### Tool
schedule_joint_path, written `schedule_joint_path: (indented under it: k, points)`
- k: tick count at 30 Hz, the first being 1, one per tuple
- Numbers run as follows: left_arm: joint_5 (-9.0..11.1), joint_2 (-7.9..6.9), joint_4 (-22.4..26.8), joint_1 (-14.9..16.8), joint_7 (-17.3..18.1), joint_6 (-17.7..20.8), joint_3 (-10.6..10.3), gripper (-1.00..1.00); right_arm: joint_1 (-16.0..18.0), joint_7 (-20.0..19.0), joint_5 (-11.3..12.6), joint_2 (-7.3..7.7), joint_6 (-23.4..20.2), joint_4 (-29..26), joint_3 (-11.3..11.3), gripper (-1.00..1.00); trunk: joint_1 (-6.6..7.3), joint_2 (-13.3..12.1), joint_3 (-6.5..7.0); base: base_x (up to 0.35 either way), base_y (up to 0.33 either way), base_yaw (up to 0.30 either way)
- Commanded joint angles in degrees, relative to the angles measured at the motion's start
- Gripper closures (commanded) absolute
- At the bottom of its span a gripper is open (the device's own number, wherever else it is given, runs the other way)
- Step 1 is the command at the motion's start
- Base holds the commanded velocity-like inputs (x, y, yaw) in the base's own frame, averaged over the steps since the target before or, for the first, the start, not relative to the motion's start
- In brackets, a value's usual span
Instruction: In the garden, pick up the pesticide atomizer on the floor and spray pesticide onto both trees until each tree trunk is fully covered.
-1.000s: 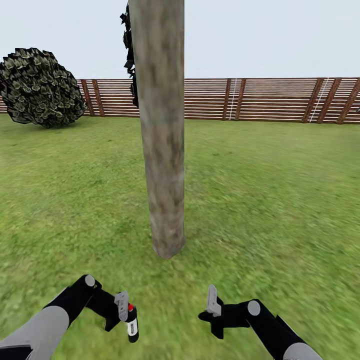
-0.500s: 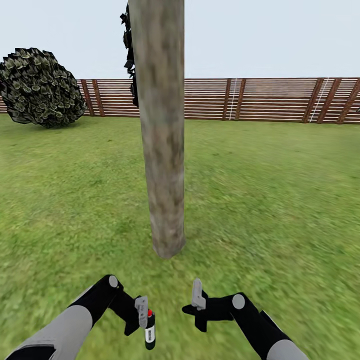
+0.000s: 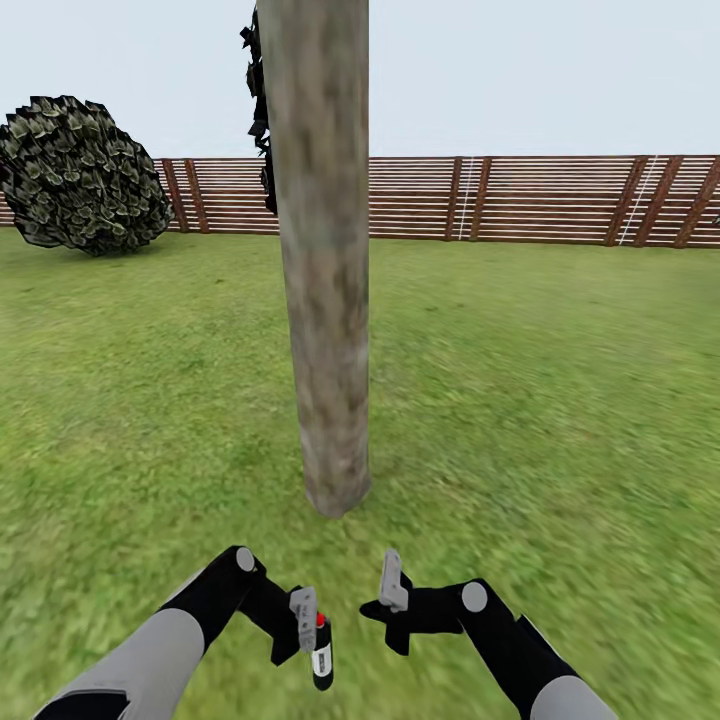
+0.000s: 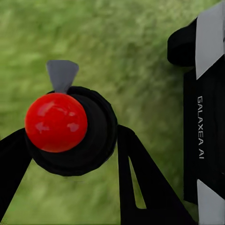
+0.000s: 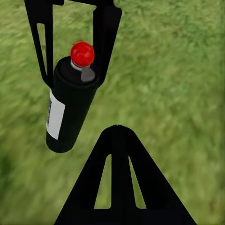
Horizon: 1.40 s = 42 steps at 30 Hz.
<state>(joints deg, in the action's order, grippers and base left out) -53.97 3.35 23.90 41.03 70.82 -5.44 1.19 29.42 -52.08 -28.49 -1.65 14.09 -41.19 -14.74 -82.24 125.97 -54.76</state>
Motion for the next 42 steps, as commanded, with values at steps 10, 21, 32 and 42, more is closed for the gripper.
schedule_joint_path:
  k: [10,21,32,42]
  points:
    - [-0.2,1.71,0.1,0.1,-1.7,-0.5,0.3,1.0,0.0,0.0,-0.6,-0.8,0.3,0.0,0.1,1.0,0.01,0.0,-0.05,0.0,0.0,0.0]
    - [0.2,2.33,0.0,0.0,-1.7,-0.5,0.4,1.0,0.0,0.0,-0.6,-0.81,0.3,0.0,0.1,1.0,0.01,0.0,-0.05,0.0,0.0,0.0]
    - [0.4,3.36,0.0,0.0,-1.7,-0.6,0.4,1.0,0.0,0.0,-0.6,-0.81,0.3,0.0,0.1,1.0,0.01,0.0,-0.05,0.0,0.0,0.0]
    - [0.4,4.09,0.0,0.0,-1.7,-0.6,0.5,1.0,0.0,0.0,-0.6,-0.81,0.3,-0.1,0.1,1.0,0.01,0.0,-0.05,0.0,0.0,0.0]
